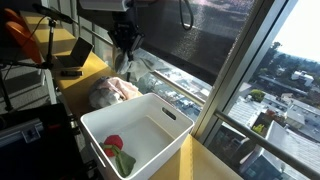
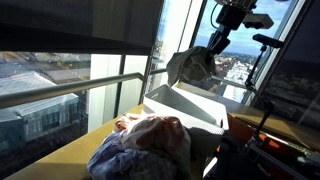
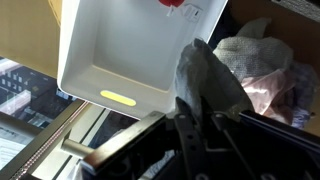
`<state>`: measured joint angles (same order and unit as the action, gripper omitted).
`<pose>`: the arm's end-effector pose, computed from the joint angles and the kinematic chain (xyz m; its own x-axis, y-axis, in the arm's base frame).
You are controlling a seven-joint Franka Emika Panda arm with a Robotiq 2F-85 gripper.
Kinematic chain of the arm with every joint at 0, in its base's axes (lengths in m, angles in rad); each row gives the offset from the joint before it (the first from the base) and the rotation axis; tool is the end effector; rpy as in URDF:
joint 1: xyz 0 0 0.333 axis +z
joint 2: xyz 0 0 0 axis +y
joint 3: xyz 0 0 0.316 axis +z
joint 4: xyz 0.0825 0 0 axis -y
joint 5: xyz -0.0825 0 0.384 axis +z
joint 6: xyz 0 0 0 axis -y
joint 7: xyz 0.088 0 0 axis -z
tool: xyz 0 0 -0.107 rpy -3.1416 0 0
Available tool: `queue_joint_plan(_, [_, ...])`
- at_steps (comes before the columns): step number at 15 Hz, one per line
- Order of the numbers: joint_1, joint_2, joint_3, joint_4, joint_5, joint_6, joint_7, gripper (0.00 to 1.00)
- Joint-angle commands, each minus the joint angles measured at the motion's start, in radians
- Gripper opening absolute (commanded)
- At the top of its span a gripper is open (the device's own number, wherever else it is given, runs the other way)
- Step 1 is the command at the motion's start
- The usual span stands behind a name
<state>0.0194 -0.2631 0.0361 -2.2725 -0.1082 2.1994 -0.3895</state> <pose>0.4863 0.0241 0.4829 0.8647 0.4851 0.1305 0.4627 -0.8702 0.1693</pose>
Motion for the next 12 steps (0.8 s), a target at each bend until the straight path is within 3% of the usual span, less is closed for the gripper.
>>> queue_joint_plan(1, [0.082, -0.058, 0.059, -0.051, -0.013, -0.028, 0.051, 0.04])
queue_joint_plan(7, [0.190, 0.089, 0.155, -0.036, -0.002, -0.011, 0.132, 0.04])
queue_joint_plan(12, [0.218, 0.319, 0.200, 0.129, -0.020, -0.027, 0.191, 0.04])
